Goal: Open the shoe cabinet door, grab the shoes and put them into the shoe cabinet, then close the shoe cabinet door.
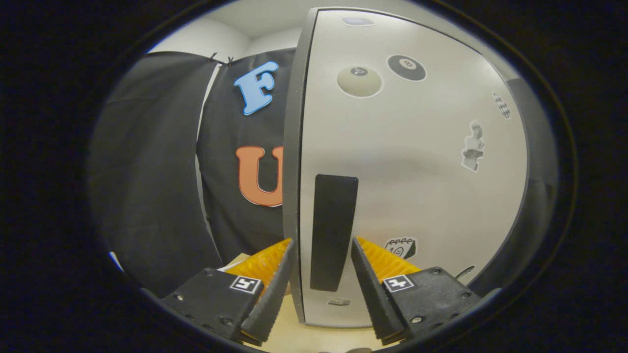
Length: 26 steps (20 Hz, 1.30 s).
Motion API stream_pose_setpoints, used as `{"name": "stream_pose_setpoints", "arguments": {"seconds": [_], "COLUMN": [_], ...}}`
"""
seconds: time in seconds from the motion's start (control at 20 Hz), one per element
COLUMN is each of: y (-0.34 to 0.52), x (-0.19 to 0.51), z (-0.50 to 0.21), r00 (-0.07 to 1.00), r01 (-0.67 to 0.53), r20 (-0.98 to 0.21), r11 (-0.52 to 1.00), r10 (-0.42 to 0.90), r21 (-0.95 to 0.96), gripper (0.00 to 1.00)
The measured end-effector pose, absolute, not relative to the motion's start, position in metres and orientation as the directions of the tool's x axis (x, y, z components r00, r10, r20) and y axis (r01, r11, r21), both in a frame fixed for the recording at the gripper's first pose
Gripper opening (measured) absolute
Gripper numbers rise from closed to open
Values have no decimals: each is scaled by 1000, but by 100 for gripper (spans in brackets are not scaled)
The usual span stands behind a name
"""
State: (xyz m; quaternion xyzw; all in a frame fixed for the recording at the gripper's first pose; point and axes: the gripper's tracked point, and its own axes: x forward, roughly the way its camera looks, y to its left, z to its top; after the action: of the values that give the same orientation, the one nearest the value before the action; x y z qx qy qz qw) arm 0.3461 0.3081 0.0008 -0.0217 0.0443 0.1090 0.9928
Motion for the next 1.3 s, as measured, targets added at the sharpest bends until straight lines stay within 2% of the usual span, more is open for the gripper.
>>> {"name": "stream_pose_setpoints", "arguments": {"seconds": [0.1, 0.3, 0.6, 1.3], "y": [305, 300, 298, 268], "x": [349, 350, 344, 255], "z": [0, 0, -4, -10], "r00": [980, 987, 962, 907], "r01": [-181, -150, -260, -413], "r20": [-89, -71, -98, -111], "r11": [983, 988, 965, 910], "r10": [176, 146, 256, 407], "r21": [-41, -47, -36, -34], "gripper": [62, 44, 35, 30]}}
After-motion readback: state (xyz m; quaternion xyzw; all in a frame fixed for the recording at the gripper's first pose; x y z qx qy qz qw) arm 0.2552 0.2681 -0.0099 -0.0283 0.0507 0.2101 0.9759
